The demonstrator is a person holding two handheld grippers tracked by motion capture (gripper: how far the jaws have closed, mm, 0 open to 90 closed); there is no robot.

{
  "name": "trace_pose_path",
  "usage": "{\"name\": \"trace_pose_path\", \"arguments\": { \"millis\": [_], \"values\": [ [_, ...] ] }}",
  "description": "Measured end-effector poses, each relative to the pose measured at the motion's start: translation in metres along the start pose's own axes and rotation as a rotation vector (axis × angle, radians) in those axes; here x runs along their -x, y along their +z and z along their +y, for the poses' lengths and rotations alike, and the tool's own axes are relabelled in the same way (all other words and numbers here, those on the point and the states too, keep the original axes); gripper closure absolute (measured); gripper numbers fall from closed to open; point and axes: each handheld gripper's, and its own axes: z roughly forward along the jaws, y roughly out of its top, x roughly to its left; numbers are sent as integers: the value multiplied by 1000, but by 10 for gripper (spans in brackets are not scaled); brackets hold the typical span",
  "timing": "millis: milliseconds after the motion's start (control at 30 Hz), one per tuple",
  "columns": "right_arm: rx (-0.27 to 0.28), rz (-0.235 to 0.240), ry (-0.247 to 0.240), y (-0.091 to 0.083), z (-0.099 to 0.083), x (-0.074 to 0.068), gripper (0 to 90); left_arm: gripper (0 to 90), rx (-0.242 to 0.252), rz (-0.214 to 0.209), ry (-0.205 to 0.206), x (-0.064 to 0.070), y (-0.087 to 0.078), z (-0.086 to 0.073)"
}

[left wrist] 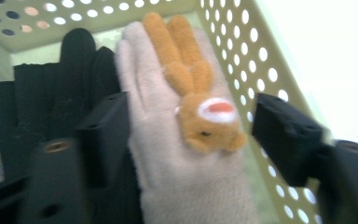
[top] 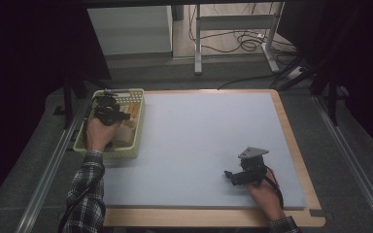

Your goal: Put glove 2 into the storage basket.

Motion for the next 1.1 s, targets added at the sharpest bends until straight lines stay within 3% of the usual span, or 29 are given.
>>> {"name": "trace_pose_path", "arguments": {
  "millis": [67,133,200,367,533,600,733,900,1100],
  "values": [
    [0,0,0,0,0,0,34,545,1,47,-4,-4,-1,-3],
    [0,0,0,0,0,0,34,661,4,49,-32,-11,0,-6],
    [0,0,0,0,0,0,34,730,-37,85,-22,-13,5,-8],
    [0,0,0,0,0,0,34,778,-158,109,-5,-12,27,-11],
    [0,0,0,0,0,0,34,821,-192,91,4,-5,43,-11],
    [0,1,1,0,0,0,34,827,-193,75,19,0,45,-9],
    [0,0,0,0,0,0,34,824,-199,89,33,4,44,-7],
    [0,1,0,0,0,0,34,711,-165,98,-7,-7,37,-10],
    [0,0,0,0,0,0,34,552,-101,94,-19,-16,23,-14]
  ]
}}
